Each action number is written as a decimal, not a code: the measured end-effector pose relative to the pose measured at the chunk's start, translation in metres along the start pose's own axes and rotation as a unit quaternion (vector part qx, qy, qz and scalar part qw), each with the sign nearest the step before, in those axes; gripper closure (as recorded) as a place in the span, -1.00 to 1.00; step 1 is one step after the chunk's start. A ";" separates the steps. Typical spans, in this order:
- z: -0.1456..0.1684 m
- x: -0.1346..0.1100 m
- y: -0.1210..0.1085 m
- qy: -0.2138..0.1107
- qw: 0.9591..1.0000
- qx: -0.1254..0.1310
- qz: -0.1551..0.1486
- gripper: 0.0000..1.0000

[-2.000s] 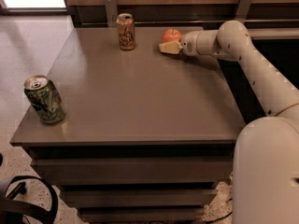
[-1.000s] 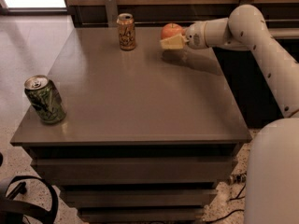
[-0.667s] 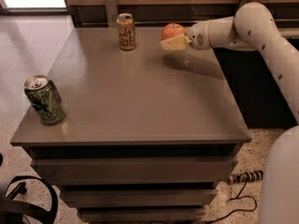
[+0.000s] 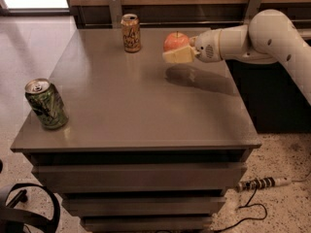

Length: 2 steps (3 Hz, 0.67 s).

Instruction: Move apple near green can

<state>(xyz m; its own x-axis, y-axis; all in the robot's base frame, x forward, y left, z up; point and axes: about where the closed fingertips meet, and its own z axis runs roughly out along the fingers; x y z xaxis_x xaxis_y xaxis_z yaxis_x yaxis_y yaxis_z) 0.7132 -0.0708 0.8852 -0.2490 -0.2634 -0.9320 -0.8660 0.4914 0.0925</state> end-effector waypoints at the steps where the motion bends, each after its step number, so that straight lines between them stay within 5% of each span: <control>1: -0.002 0.007 0.039 -0.002 1.000 -0.010 -0.005 1.00; 2: -0.005 0.012 0.073 -0.008 1.000 -0.012 -0.010 1.00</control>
Offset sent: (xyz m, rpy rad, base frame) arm -0.1120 0.0420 -0.0053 0.0194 -0.0358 0.0278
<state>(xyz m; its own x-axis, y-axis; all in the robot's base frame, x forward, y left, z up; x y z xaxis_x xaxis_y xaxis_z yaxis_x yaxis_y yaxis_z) 0.6449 -0.0421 0.8822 -0.2243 -0.2598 -0.9393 -0.8815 0.4651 0.0818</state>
